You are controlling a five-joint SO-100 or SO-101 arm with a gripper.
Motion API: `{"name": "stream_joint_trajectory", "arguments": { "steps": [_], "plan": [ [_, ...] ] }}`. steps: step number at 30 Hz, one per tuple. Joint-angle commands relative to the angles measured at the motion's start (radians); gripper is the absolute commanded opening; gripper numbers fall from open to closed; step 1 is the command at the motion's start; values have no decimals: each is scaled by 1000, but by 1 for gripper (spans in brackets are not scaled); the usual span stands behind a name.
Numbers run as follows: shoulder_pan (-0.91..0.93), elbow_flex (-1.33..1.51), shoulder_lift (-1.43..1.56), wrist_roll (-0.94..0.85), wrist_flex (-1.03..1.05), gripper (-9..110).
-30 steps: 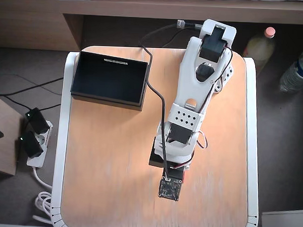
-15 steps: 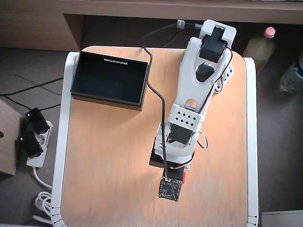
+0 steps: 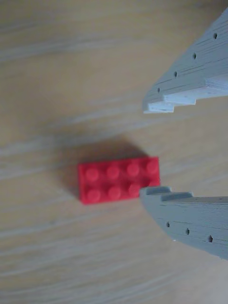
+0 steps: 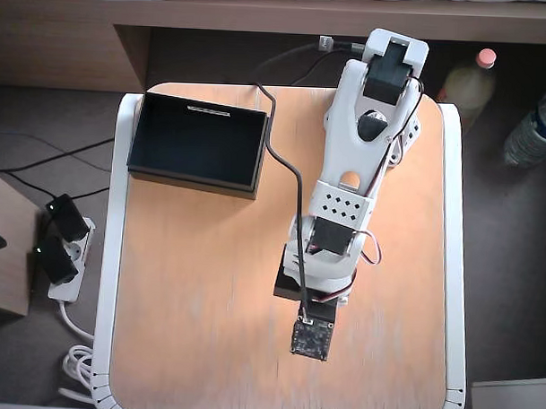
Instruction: Grasp a lego block and put it in the bin.
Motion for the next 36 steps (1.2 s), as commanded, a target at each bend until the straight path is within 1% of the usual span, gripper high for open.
{"name": "stream_joint_trajectory", "arguments": {
  "steps": [1, 10, 29, 33, 36],
  "plan": [
    [-48, -160, -2, -34, 3, 16],
    [-60, -192, -100, -51, -35, 16],
    [-29, -192, -190, -41, -97, 16],
    [-26, -190, -198, -38, -98, 15],
    [-26, -190, -199, -34, -98, 10]
  ]
}}
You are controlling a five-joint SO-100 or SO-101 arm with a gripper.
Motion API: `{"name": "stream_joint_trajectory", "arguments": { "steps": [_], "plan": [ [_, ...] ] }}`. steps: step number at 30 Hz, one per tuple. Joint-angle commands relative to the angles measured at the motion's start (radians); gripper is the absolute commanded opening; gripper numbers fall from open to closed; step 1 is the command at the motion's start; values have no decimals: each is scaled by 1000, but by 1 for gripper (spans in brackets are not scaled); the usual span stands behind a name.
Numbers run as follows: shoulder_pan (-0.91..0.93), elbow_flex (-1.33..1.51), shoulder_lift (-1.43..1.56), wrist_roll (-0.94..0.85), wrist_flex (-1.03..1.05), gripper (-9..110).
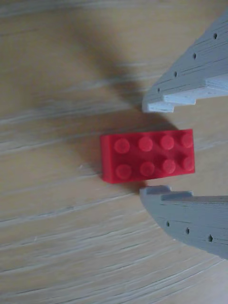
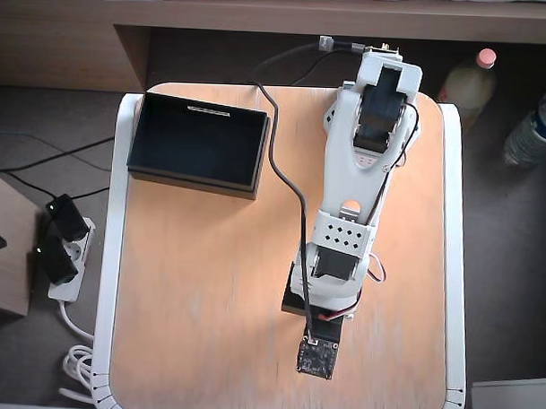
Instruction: Grasp a lego block and put it in the bin.
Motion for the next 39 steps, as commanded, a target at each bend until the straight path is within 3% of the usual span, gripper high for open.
{"name": "stream_joint_trajectory", "arguments": {
  "steps": [1, 8, 19, 39],
  "plan": [
    [5, -118, 8, 12, -25, 8],
    [12, -118, 8, 18, -25, 1],
    [78, -117, 115, 28, 2, 1],
    [330, -120, 692, 48, 440, 0]
  ]
}}
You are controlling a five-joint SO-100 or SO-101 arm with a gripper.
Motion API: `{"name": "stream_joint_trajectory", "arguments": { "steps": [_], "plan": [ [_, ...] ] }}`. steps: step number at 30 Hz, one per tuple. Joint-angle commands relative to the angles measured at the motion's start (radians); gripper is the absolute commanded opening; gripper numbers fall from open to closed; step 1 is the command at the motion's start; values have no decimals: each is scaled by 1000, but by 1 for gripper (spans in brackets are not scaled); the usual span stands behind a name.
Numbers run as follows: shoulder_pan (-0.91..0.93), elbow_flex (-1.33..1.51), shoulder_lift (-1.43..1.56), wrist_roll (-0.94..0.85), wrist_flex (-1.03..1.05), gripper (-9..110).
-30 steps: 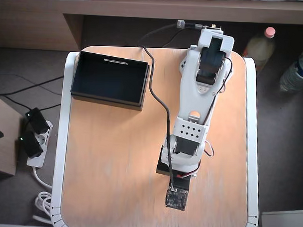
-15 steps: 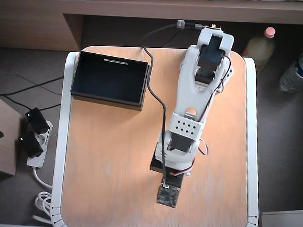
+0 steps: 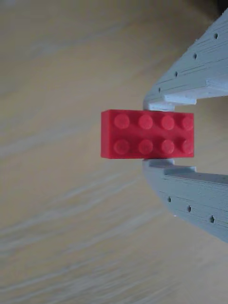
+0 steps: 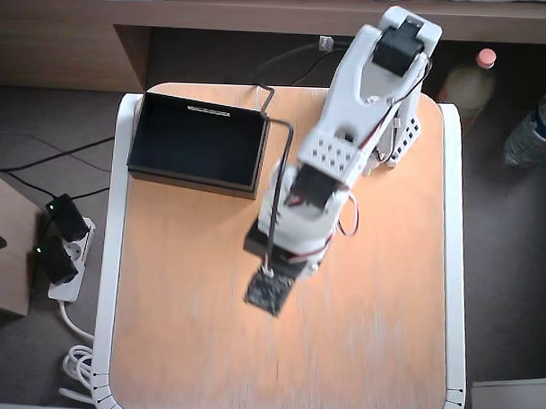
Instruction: Grasp a lego block and put it in the bin.
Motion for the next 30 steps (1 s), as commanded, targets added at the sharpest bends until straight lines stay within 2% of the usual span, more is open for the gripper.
{"name": "stream_joint_trajectory", "arguments": {
  "steps": [1, 8, 14, 22, 30],
  "plan": [
    [77, -120, 216, 14, 120, 0],
    [259, -120, 402, -3, 295, 0],
    [469, -120, 472, -8, 341, 0],
    [741, -114, 445, -23, 357, 0],
    [928, -115, 307, -15, 350, 0]
  ]
}}
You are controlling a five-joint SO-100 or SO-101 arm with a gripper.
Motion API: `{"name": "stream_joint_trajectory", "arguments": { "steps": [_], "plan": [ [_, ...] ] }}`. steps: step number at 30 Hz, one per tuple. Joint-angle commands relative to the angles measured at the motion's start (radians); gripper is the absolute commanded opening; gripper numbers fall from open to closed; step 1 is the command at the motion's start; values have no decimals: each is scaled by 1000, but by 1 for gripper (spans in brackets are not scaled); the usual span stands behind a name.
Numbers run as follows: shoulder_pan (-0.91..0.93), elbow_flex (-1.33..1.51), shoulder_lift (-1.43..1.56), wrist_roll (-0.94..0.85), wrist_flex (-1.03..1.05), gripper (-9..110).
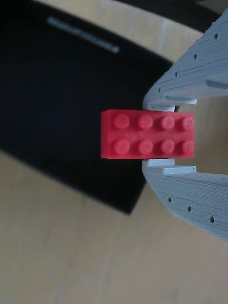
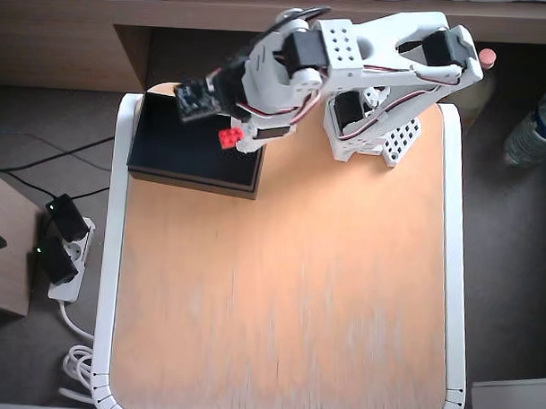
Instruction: Grasp a lego block and put it in the bin.
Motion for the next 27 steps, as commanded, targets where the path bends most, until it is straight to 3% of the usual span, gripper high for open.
{"name": "stream_joint_trajectory", "arguments": {
  "steps": [1, 13, 27],
  "plan": [
    [91, -115, -75, 18, -6, 0],
    [187, -115, -314, 12, -293, 0],
    [167, -115, -430, -21, -439, 0]
  ]
}}
